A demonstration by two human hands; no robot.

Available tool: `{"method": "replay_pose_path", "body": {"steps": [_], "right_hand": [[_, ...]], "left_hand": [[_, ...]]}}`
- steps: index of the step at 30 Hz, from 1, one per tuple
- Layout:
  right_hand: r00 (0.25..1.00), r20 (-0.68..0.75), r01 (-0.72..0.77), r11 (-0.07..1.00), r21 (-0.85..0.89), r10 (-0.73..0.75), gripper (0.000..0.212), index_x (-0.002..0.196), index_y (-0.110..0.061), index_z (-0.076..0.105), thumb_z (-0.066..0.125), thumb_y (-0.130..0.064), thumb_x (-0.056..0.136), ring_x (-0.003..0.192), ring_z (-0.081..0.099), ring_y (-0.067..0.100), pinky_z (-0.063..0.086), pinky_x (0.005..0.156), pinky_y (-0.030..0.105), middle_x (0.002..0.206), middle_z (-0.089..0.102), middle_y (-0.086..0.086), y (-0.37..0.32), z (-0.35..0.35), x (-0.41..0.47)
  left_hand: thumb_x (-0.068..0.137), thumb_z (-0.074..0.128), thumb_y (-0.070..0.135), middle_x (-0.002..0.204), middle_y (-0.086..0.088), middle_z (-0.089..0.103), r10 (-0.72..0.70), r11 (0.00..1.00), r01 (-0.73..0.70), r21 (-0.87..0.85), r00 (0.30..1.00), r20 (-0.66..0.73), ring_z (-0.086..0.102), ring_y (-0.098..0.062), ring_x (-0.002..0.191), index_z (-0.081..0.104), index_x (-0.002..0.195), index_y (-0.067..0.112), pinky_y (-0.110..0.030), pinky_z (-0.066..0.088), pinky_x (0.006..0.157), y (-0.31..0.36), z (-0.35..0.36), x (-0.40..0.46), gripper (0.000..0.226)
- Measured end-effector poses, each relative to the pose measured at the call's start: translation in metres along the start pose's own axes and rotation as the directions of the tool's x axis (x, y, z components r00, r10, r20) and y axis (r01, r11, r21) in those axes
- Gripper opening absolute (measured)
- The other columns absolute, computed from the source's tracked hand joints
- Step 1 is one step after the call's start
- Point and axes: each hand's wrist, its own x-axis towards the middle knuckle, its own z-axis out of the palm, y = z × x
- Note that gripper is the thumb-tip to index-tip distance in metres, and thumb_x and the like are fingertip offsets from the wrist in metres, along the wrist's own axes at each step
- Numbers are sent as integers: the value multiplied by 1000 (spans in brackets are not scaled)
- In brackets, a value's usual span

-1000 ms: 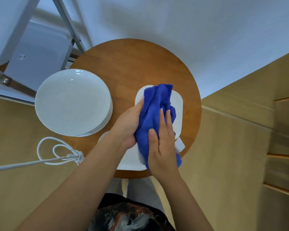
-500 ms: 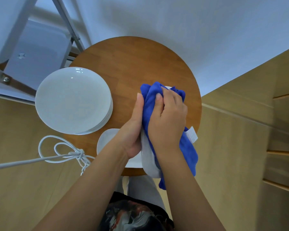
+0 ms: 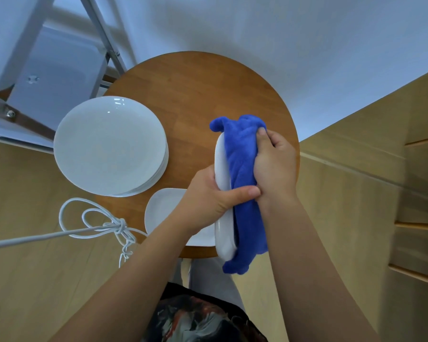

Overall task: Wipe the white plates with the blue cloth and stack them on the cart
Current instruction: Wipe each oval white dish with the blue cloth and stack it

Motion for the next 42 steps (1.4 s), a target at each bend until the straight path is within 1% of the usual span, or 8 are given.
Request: {"method": "replay_pose_path", "body": {"steps": [6, 9, 12, 19, 26, 36, 39, 42], "right_hand": [[1000, 15, -28, 999, 35, 27, 19, 99, -23, 61, 43, -29, 98, 84, 63, 10, 53, 72, 25, 89, 65, -6, -3, 5, 4], [943, 226, 286, 941, -183, -243, 43, 132, -25, 45, 44, -42, 92, 112, 56, 12, 47, 96, 38, 121, 57, -4, 10, 9, -18], [870, 329, 466, 832, -301, -368, 58, 136, -22, 43, 46, -49, 85, 130, 41, 17, 36, 108, 42, 139, 47, -1, 16, 8, -18], [946, 324, 21, 987, -157, 31, 39, 94, -28, 62, 62, -58, 69, 82, 66, 7, 55, 78, 33, 87, 69, -12, 21, -4, 18], [896, 307, -327, 945, -30, 320, 65, 109, -32, 65, 57, -76, 62, 96, 68, 16, 53, 89, 40, 101, 72, -4, 47, -19, 21], [821, 463, -407, 911, 66, 334, 83, 123, -38, 48, 73, -68, 50, 96, 69, 13, 57, 80, 33, 112, 68, -9, 79, -29, -19], [855, 362, -453, 875, 170, 372, 88, 124, -33, 50, 77, -66, 46, 91, 70, 14, 57, 72, 30, 108, 70, -5, 84, -24, -30], [863, 184, -505, 813, 291, 470, 58, 114, -23, 56, 69, -59, 71, 94, 67, 23, 55, 81, 43, 104, 69, 7, 90, -12, -41]], "left_hand": [[53, 79, 42, 82, 25, 69, -29, 995, 29, 94, 1000, -1, 66, 5, 79, 58, 92, 36, -9, 49, 56, -5, -5, -2, 45], [58, 81, 30, 80, 15, 72, -58, 991, 61, 122, 998, -26, 68, -3, 78, 63, 91, 28, -13, 52, 58, -4, -19, 2, 38], [64, 81, 17, 83, 10, 73, -86, 985, 87, 152, 996, -15, 69, -9, 81, 65, 93, 22, -18, 54, 63, -6, -21, 2, 33], [60, 74, 38, 90, 5, 74, -151, 989, 150, -7, 987, -48, 71, -13, 84, 67, 98, 22, -22, 56, 64, -14, -14, -8, 42], [72, 61, 44, 80, 7, 73, -161, 987, 151, -62, 967, -197, 70, -10, 76, 66, 96, 22, -18, 53, 56, -10, -21, -8, 32], [87, 63, 38, 74, 12, 73, -202, 960, 63, -272, 829, -521, 70, -7, 67, 68, 83, 29, -23, 54, 51, -4, -25, 7, 11], [86, 64, 39, 79, 14, 73, -161, 967, -3, -254, 766, -623, 70, -9, 76, 70, 84, 29, -23, 56, 58, -6, -16, 12, 11], [88, 64, 34, 71, 15, 71, -59, 971, -124, -207, 710, -702, 68, -2, 71, 69, 77, 25, -19, 56, 61, -6, -1, 16, 14]]}}
